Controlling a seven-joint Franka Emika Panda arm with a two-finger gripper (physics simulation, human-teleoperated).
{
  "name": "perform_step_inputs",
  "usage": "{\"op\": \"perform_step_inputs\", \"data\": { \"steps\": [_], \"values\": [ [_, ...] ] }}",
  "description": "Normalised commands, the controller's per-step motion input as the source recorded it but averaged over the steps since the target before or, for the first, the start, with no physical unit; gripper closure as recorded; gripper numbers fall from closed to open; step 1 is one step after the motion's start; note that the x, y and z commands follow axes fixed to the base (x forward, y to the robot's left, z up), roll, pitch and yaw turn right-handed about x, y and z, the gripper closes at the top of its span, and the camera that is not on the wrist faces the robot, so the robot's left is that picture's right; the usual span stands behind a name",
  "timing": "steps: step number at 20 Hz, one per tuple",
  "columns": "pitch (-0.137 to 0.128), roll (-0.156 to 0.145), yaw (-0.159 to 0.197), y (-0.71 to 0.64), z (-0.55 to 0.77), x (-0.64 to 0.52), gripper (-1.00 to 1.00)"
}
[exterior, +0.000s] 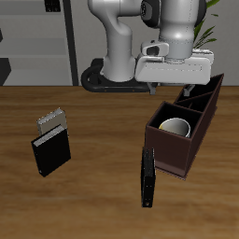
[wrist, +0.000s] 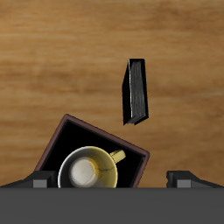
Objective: Place the white-yellow mug into the left desk caddy's right compartment and place the left black book into the left desk caddy's back compartment and place the right black book into the left desk caddy's front compartment
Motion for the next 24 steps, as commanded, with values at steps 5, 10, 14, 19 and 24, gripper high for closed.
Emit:
{"op": "perform_step_inputs", "data": {
  "steps": [5, 10, 14, 19, 24],
  "values": [
    [0.000, 0.048, 0.015, -0.18, 0.11, 0.34, -1.00],
    [0.012, 0.053, 0.009, -0.29, 0.06, 0.40, -1.00],
    [-0.006, 0.019, 0.039, -0.41, -0.05, 0.43, -1.00],
    [-0.010, -0.010, 0.029, -0.25, -0.11, 0.18, -1.00],
    [-0.009, -0.050, -0.006, -0.24, -0.23, 0.23, -1.00]
  ]
}}
